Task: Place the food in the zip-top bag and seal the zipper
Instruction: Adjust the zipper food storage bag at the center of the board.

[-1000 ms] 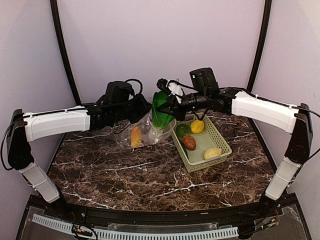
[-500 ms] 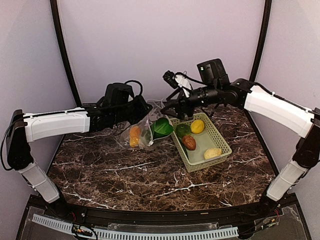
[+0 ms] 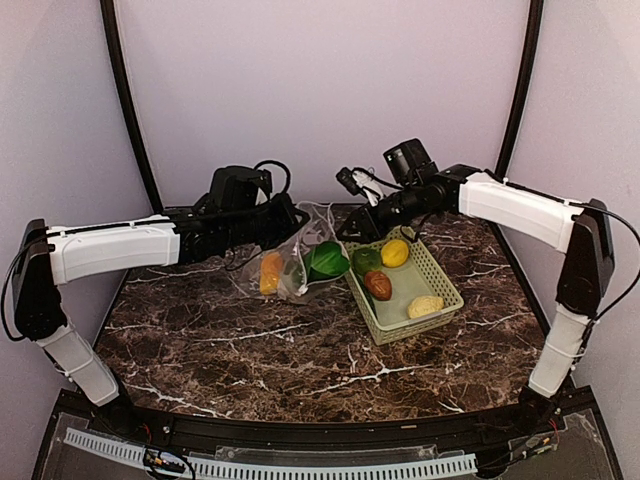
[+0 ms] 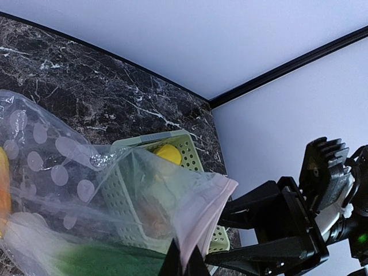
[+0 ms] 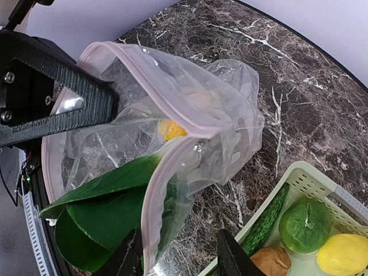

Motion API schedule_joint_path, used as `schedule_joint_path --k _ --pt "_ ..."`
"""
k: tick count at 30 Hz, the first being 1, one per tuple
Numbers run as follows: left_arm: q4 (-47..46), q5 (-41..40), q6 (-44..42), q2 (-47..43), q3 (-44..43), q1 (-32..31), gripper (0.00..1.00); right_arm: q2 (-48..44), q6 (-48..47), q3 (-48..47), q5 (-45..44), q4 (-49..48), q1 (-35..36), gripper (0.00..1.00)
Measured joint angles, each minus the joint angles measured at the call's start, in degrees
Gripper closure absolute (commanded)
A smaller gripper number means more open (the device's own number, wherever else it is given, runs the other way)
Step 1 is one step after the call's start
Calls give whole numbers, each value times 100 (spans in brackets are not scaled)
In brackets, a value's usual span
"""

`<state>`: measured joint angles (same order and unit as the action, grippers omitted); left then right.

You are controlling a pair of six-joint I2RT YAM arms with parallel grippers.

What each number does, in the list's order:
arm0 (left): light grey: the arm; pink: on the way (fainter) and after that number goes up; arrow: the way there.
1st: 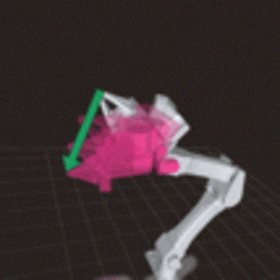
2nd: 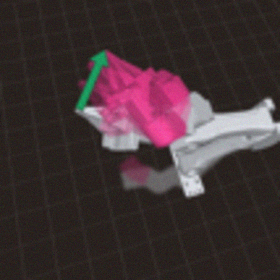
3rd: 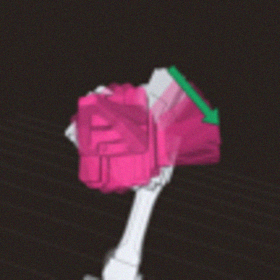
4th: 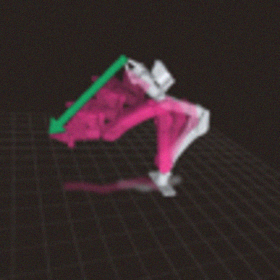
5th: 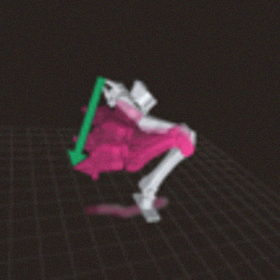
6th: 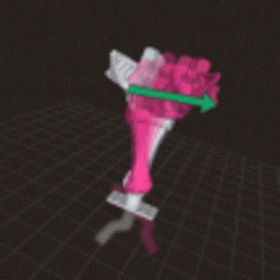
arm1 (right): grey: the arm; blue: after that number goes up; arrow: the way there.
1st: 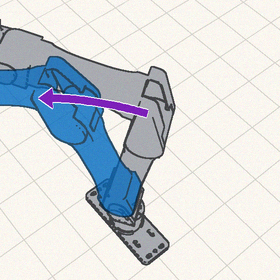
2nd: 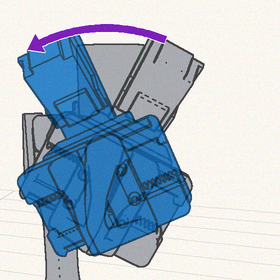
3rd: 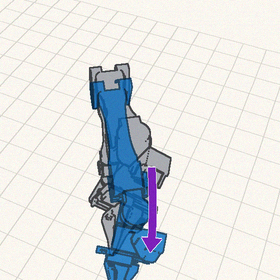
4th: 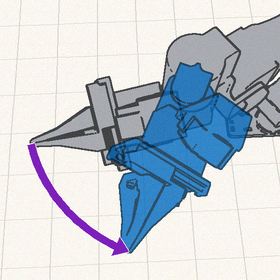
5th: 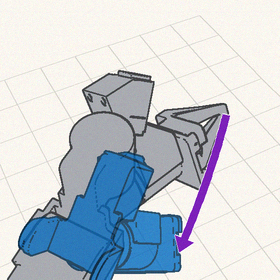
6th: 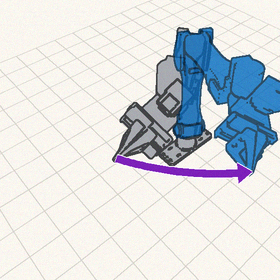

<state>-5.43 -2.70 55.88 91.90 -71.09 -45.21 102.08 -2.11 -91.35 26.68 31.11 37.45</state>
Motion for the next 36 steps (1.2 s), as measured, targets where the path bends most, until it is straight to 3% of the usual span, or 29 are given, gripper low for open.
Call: schedule_joint_path --k 20,22,25,26,30,36 --pt "212 173 -236 -7 0 -2 99 439 162 -321 179 332 0 58" --pt "236 151 -273 -13 0 -2 99 474 170 -321 153 409 0 64" --pt "251 83 -308 -31 0 -2 99 474 184 -317 87 496 0 96" --pt "256 48 -323 -44 0 -2 99 474 195 -313 68 522 0 100" --pt "306 -57 -468 -98 0 -2 99 481 203 -389 81 769 0 100" --pt "1464 -459 -1436 26 -758 -2 99 802 216 -2061 522 1421 -24 100"
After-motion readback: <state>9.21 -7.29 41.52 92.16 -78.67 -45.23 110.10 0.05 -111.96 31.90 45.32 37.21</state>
